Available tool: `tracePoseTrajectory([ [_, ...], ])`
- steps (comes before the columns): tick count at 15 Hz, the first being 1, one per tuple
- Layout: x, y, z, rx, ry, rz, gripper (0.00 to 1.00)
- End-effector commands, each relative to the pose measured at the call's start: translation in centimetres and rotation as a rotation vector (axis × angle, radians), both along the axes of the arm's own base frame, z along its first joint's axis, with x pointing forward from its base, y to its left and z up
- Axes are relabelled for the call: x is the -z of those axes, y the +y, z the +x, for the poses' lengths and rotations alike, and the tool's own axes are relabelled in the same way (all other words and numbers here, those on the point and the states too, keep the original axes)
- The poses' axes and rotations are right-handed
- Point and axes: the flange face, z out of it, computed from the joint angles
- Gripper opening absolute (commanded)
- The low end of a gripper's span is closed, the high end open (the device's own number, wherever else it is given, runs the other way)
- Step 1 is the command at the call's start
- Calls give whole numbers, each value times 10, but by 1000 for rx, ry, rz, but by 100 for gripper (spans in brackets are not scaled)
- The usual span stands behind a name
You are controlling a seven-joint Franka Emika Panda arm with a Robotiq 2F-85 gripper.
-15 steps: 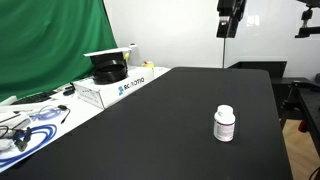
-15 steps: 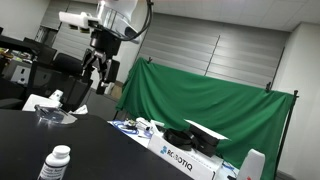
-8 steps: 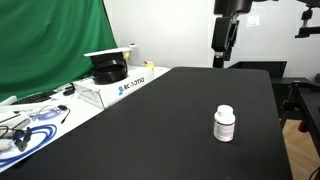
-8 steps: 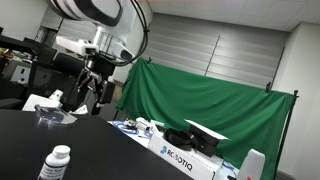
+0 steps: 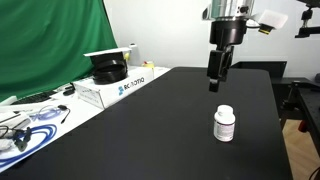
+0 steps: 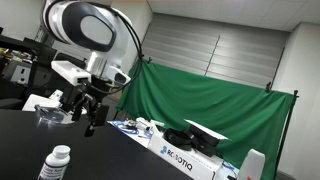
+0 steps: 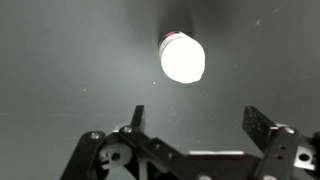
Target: Move the bottle to the far right
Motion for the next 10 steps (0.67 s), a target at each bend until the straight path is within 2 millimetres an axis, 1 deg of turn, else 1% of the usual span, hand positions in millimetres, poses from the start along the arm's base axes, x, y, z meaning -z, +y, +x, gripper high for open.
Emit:
tracePoseTrajectory([
  [1, 22, 8, -3, -5, 20, 18, 100],
  [5, 42, 14, -7, -10, 43, 25, 100],
  [10, 60, 14, -10, -12, 59, 16, 100],
])
